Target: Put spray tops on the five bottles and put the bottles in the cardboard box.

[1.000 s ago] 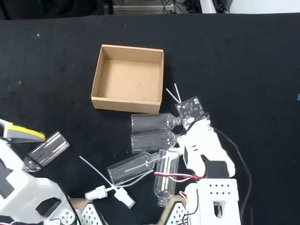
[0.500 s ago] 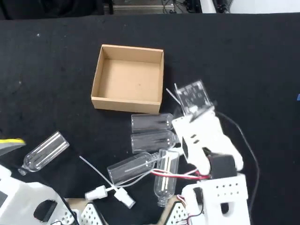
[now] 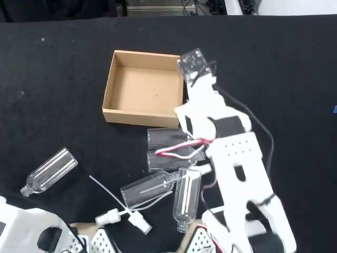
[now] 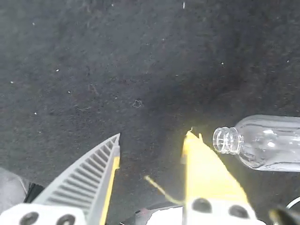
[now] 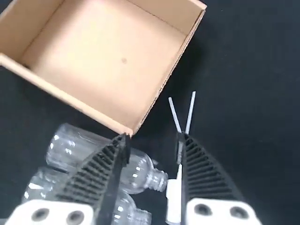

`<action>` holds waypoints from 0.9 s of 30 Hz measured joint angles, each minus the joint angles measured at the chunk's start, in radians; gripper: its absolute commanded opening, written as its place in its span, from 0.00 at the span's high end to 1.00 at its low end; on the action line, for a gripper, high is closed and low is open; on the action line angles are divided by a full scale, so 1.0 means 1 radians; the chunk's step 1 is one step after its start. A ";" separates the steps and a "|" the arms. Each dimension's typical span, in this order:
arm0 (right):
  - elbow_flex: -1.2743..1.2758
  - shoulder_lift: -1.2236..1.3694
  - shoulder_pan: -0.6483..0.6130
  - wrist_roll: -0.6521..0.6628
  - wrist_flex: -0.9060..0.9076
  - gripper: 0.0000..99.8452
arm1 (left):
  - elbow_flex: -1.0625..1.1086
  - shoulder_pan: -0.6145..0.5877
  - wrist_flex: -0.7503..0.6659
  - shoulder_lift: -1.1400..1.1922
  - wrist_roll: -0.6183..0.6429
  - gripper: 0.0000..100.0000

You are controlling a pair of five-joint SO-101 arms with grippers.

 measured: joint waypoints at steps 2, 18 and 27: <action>-0.046 0.066 0.000 -0.071 0.000 0.79 | 0.000 -0.005 0.000 0.000 0.000 0.60; -0.247 0.529 -0.028 -0.232 -0.041 0.61 | 0.060 -0.046 -0.014 0.000 -0.061 0.60; -0.258 0.703 -0.041 -0.236 -0.166 0.92 | 0.138 -0.117 -0.101 0.000 -0.117 0.60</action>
